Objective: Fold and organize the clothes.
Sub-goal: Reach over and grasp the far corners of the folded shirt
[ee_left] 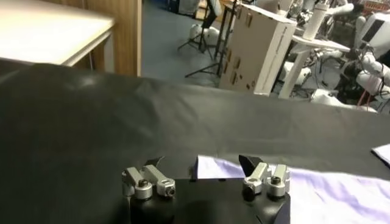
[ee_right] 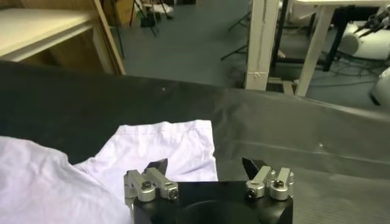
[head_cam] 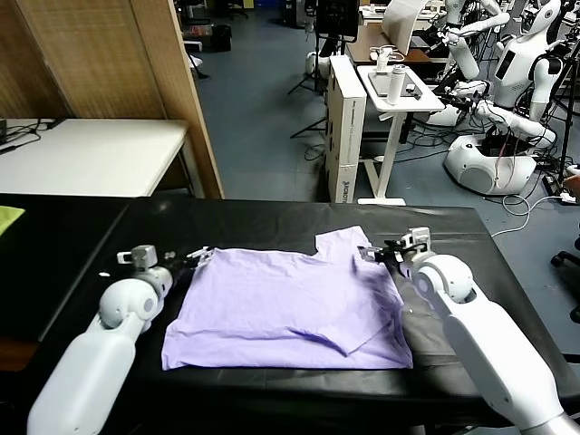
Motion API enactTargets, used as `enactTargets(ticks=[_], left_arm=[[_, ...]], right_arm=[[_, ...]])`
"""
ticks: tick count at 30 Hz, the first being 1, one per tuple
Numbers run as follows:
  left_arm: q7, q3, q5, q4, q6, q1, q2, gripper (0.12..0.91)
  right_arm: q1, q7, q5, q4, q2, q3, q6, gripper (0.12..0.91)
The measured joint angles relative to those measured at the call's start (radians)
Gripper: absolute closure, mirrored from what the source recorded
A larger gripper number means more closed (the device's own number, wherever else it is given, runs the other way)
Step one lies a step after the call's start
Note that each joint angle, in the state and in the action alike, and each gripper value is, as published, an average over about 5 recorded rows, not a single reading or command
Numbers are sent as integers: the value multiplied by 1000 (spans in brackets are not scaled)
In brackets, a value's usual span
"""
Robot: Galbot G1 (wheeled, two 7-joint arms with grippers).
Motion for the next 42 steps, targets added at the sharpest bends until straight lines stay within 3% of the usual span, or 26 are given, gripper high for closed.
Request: enactTargets(ticks=[4,12,23,34,42], left_arm=[[5,9,6,18,-4,-3,-1,123],[11,15,23,38,-9,-7,-11,123],[25,16,37,54,-25,-3,-16,131],[39,22,36,44,-28,0,-22,240],[42,26,35,48,-33,-5,-24,273]], right_arm=[[1,-3,0,-11,7,0,0,126],[8,-7,-10,-35,28,-9,0,272],[24,-11,-20,-61,44,-22,0,338],[17,-12,-24,-59,46,-18,2,411],[16,-13,-27,-62,46,-17,3,438]])
